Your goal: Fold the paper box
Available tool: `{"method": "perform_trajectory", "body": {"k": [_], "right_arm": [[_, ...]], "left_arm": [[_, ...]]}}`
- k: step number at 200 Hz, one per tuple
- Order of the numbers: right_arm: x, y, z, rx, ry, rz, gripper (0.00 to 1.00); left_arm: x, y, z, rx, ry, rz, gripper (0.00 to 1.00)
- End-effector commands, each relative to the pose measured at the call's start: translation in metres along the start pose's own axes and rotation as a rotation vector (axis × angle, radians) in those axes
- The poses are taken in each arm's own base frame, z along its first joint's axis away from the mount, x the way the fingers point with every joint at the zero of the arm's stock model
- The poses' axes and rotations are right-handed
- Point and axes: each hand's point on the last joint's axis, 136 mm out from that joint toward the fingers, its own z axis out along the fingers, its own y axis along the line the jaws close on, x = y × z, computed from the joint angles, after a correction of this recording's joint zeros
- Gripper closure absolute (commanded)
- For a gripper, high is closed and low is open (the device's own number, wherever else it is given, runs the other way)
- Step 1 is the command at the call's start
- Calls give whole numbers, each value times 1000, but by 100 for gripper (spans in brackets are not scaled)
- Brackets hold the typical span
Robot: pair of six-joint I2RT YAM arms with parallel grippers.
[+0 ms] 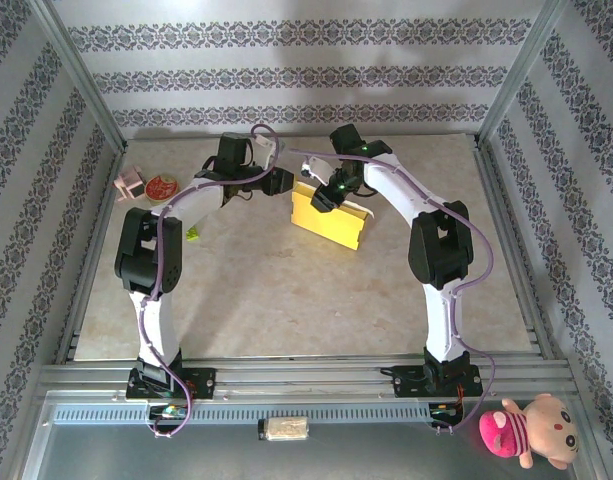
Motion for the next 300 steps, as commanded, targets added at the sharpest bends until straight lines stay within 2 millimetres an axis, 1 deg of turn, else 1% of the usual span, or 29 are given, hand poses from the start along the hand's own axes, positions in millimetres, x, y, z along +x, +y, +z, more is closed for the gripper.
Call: {"method": "perform_trajectory", "body": {"k": [1,38,59,70,94,114,142,177,200,209,221,266,300], "right_arm": [[-3,7,6,-36,7,-18,66],[-4,7,6,-38,7,-19,65],[-5,8,6,-40,8,-20,66],[-4,7,6,-38,10,-20,66],[-3,8,6,-41,15,-21,66],[-2,9,6,-40,20,-23,65],[0,9,6,-40,24,-21,66],[1,9,6,-43,28,-22,66],[1,10,7,-45,28,-23,66],[1,10,7,-46,28,-23,66],[2,10,7,-45,29,-23,66],[3,11,9,-52,30,-22,66],[3,11,9,-53,32,-21,66]], "left_arm": [[15,-2,5,28,41,-10,75],[29,3,6,20,60,-31,76],[31,1,6,30,59,-32,70],[31,-1,7,43,56,-29,70],[23,-10,6,90,31,-27,69],[14,-19,4,136,-8,-20,65],[9,-23,1,150,-37,-2,63],[11,-22,0,144,-39,9,63],[17,-11,3,87,-10,-1,64],[19,-4,5,58,3,-10,65],[19,-1,6,46,12,-9,67],[17,-4,8,66,7,-7,66],[5,-11,5,87,-30,14,66]]}}
